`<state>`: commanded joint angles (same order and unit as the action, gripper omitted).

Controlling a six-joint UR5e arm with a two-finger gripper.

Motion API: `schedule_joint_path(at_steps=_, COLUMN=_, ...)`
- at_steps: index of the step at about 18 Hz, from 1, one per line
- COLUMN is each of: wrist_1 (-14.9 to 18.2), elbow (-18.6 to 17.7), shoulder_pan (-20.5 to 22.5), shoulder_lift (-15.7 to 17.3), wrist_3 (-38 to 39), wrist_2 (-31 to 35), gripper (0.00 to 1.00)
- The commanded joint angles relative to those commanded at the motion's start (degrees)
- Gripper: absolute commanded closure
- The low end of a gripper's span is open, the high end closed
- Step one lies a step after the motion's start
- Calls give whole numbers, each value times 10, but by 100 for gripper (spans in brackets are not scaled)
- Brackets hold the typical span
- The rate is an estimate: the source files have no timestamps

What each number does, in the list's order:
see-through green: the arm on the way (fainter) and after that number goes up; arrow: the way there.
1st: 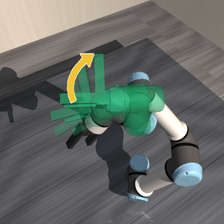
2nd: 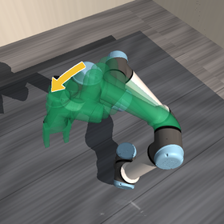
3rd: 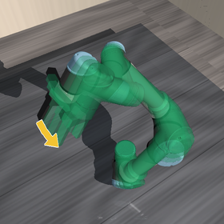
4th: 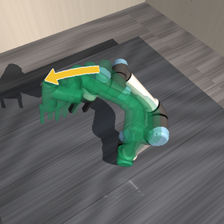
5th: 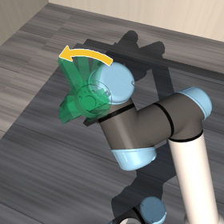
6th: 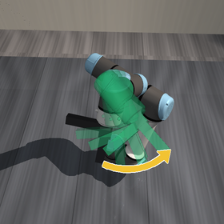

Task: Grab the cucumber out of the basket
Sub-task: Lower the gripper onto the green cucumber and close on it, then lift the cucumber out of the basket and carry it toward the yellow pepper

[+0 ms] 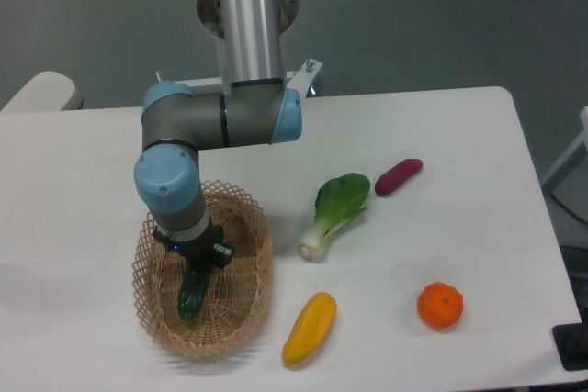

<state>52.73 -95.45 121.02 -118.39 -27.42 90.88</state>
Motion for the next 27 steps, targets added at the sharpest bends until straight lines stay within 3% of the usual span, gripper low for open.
schedule_joint_path(at_steps=7, wrist_1=24, elbow=45, shoulder_pan=27, shoulder_lift=19, wrist_3=-46, wrist_2=0, gripper=76)
schedule_joint_path(at_steps=14, wrist_1=112, elbow=122, shoulder_pan=102, shoulder_lift=29, wrist_3=-149, wrist_2=1, gripper=74)
schedule_joint_path(at_steps=16, wrist_1=122, elbow=134, shoulder_pan=129, shoulder_lift=31, wrist_3=-197, wrist_2=1, gripper=74)
schedule_joint_path(at_steps=27, wrist_1=128, elbow=138, shoulder_pan=256, shoulder_lift=46, wrist_3=-451, wrist_2=-1, gripper=74)
